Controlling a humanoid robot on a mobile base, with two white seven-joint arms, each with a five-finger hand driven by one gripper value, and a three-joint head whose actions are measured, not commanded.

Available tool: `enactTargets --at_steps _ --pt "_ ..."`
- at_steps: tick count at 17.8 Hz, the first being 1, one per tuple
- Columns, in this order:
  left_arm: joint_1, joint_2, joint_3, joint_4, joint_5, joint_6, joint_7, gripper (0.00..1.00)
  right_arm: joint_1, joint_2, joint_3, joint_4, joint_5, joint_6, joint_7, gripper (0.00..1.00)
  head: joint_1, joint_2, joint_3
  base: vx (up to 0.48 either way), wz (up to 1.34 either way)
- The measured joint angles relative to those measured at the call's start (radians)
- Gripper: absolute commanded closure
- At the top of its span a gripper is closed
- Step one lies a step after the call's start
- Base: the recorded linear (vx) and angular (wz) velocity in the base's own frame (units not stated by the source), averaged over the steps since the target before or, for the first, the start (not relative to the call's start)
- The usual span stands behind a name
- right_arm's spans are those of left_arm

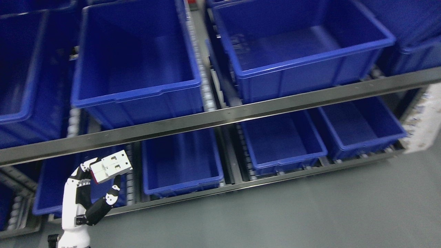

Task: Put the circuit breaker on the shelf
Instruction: 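Raise the left hand with the breaker over the upper blue bin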

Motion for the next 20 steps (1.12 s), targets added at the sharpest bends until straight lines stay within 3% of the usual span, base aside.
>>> enactTargets --at_steps 4,8,11,14,16,20 --pt "-0.081 -0.002 -0.11 -0.002 -0.002 0.012 -0.008 0.93 0.0 0.0 0.0 0.0 0.0 0.0 0.002 0.0 0.0 0.0 0.0 0.024 0.56" --pt "-0.235 -0.003 -0.182 -0.004 -0.003 0.124 -0.011 0.92 0.001 0.0 0.0 0.0 0.0 0.0 0.002 0.0 0.0 0.0 0.0 0.047 0.08" --pt "-0.367 -0.003 -0.21 -0.004 -0.005 0.268 -0.007 0.92 0.001 0.0 0.0 0.0 0.0 0.0 0.003 0.0 0.0 0.0 0.0 0.057 -0.01" --pt "-0.493 0.008 -0.206 -0.004 -0.028 0.494 -0.008 0.91 0.001 0.0 0.0 0.0 0.0 0.0 0.003 0.0 -0.0001 0.0 0.0 0.067 0.0" --pt "-0.575 0.051 -0.194 0.004 -0.053 0.678 -0.044 0.91 0.0 0.0 0.0 0.0 0.0 0.0 0.004 0.0 -0.0001 0.0 0.0 0.099 -0.05" --pt "-0.716 0.192 -0.187 0.078 -0.127 0.79 -0.129 0.91 0.0 0.0 0.0 0.0 0.0 0.0 0.004 0.0 -0.0001 0.0 0.0 0.108 -0.1"
